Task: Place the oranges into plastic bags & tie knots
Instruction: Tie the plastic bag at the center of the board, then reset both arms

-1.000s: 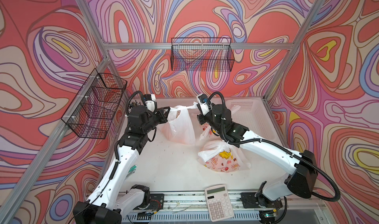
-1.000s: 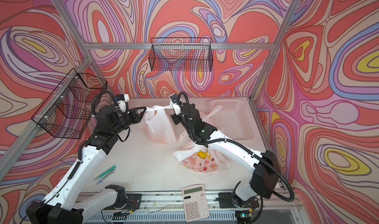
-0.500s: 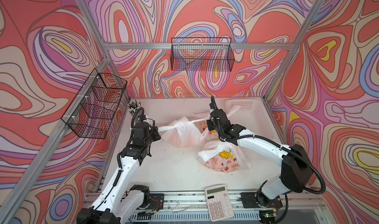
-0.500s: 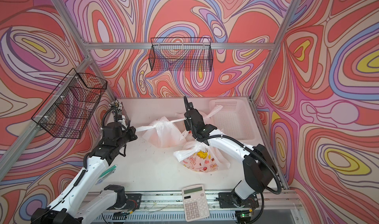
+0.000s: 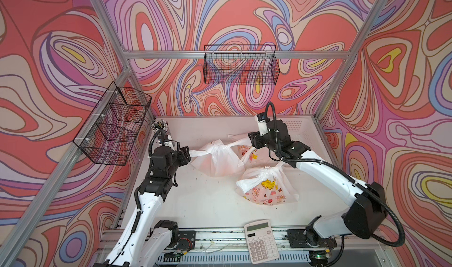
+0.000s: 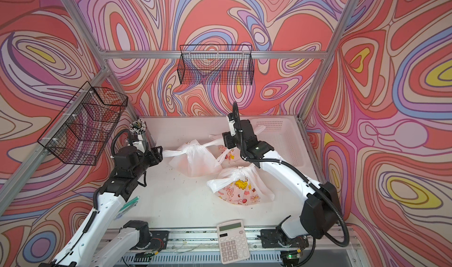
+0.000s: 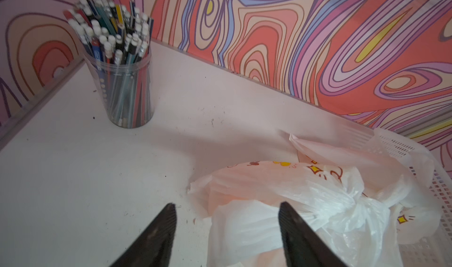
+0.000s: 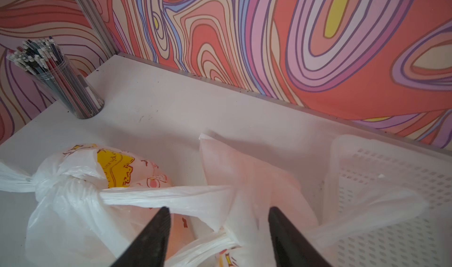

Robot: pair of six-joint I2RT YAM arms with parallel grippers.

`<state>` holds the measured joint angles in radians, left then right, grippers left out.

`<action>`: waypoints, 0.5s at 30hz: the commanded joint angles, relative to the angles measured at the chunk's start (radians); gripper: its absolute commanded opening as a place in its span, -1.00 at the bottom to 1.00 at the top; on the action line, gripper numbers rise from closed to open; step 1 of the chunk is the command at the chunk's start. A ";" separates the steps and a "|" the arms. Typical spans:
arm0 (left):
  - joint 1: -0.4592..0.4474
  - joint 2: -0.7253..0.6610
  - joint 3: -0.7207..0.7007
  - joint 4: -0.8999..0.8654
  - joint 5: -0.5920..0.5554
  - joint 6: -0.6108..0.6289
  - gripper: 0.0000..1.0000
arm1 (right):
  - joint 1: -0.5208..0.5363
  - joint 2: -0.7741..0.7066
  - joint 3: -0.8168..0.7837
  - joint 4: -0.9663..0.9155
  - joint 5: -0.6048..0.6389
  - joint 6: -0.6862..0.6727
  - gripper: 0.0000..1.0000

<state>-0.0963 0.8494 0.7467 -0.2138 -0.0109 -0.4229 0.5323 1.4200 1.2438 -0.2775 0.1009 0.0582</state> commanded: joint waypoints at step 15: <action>0.009 -0.073 -0.181 0.059 -0.385 0.133 1.00 | -0.614 -0.187 -0.461 0.299 -0.144 0.125 0.96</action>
<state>-0.0959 0.7609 0.5919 -0.2256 -0.3248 -0.3229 -0.0441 1.2316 0.8368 -0.1417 -0.0227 0.1452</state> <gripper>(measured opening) 0.998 0.982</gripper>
